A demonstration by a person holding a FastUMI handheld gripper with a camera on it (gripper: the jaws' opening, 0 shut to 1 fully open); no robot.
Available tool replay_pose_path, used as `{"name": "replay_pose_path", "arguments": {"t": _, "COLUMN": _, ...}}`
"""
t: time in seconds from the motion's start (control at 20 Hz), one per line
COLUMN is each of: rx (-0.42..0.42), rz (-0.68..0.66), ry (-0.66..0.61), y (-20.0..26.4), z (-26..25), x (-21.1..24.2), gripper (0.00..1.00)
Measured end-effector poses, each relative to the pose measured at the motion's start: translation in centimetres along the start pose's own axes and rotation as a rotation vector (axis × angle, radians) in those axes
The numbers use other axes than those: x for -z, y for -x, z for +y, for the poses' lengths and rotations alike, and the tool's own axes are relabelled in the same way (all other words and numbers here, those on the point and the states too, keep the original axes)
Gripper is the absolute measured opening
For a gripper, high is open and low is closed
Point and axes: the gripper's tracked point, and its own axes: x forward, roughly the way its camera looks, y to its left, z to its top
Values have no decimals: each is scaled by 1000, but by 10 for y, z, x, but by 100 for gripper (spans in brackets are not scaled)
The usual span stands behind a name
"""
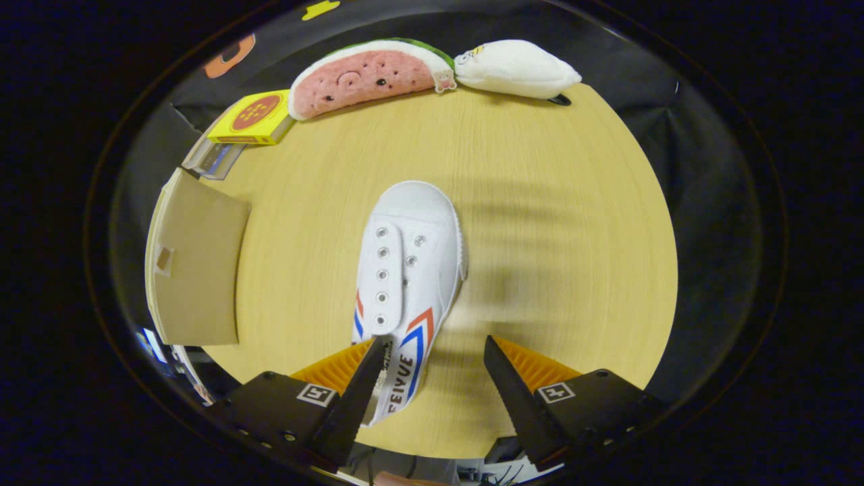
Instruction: Open the storage box then place both shoes into the box .Put the left shoe in first, then the right shoe, with the right side of both shoes facing outward in a uniform manner.
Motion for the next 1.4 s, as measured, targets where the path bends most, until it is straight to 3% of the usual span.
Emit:
{"name": "replay_pose_path", "arguments": {"t": 0.15, "rx": -41, "rz": 22, "ry": -12, "y": -13, "z": 5, "x": 0, "gripper": 83}}
{"name": "replay_pose_path", "arguments": {"t": 0.2, "rx": -51, "rz": 20, "ry": -9, "y": -16, "z": 6, "x": 1, "gripper": 69}}
{"name": "replay_pose_path", "arguments": {"t": 0.4, "rx": -91, "rz": 26, "ry": -30, "y": -19, "z": 14, "x": 1, "gripper": 40}}
{"name": "replay_pose_path", "arguments": {"t": 0.45, "rx": -85, "rz": 16, "ry": -44, "y": -20, "z": 11, "x": 0, "gripper": 40}}
{"name": "replay_pose_path", "arguments": {"t": 0.6, "rx": -122, "rz": 32, "ry": -150, "y": -19, "z": 8, "x": -2, "gripper": 5}}
{"name": "replay_pose_path", "arguments": {"t": 0.7, "rx": -130, "rz": 27, "ry": -134, "y": -15, "z": 8, "x": 6, "gripper": 1}}
{"name": "replay_pose_path", "arguments": {"t": 0.95, "rx": -167, "rz": -14, "ry": -200, "y": 9, "z": 23, "x": 13, "gripper": 0}}
{"name": "replay_pose_path", "arguments": {"t": 1.2, "rx": -221, "rz": -110, "ry": -263, "y": 69, "z": 61, "x": 10, "gripper": 0}}
{"name": "replay_pose_path", "arguments": {"t": 1.4, "rx": -236, "rz": -184, "ry": -212, "y": 129, "z": 121, "x": -4, "gripper": 0}}
